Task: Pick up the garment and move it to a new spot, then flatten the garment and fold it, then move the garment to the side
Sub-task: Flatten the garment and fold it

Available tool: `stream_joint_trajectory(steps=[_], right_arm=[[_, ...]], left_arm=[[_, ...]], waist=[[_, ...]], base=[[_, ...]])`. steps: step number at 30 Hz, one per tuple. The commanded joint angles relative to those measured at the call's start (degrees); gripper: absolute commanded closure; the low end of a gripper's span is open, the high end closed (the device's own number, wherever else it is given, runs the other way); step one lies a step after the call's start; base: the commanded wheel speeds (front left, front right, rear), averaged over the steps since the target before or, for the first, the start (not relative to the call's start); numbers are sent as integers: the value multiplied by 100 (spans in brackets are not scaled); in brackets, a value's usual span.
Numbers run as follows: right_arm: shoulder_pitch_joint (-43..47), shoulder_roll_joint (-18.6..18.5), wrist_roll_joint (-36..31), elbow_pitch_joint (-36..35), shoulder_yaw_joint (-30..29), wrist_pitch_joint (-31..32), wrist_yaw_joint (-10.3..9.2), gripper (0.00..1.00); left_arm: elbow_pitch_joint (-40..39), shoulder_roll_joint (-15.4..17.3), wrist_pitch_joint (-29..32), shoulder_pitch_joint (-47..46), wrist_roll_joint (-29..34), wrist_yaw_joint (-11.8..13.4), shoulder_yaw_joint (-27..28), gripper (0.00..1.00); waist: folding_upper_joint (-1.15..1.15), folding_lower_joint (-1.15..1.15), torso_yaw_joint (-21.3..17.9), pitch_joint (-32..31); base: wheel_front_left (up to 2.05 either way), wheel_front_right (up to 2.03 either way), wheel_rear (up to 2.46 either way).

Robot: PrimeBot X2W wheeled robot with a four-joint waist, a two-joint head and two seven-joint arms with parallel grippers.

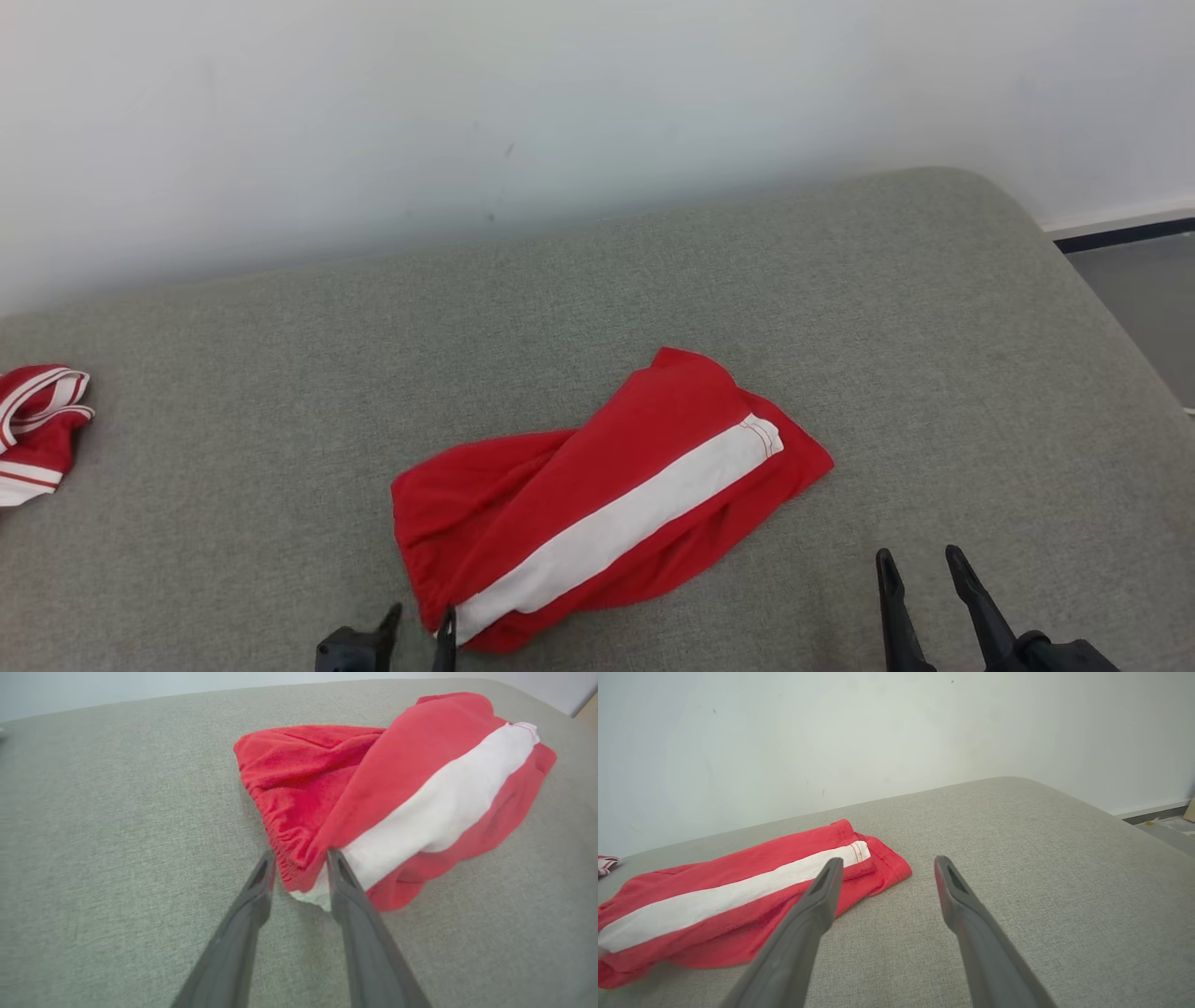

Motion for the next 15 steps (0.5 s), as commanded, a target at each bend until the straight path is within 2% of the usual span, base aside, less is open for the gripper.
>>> stream_joint_trajectory(steps=[1,10,13,15], right_arm=[[-9,2,26,-5,-14,-37,5,0],[29,3,49,-7,-123,-25,5,0],[13,2,56,4,-190,-5,5,0],[16,3,66,9,-223,11,5,0]], left_arm=[[121,-16,-136,-61,71,20,18,0],[667,-2,-1302,66,149,124,342,0],[466,-37,-1531,197,177,136,623,0],[3,-104,-1562,296,321,76,960,0]], waist=[[0,0,-19,-8],[0,0,37,-35],[0,0,140,-57],[0,0,216,-67]], base=[[0,0,0],[0,0,0],[0,0,0],[0,0,0]])
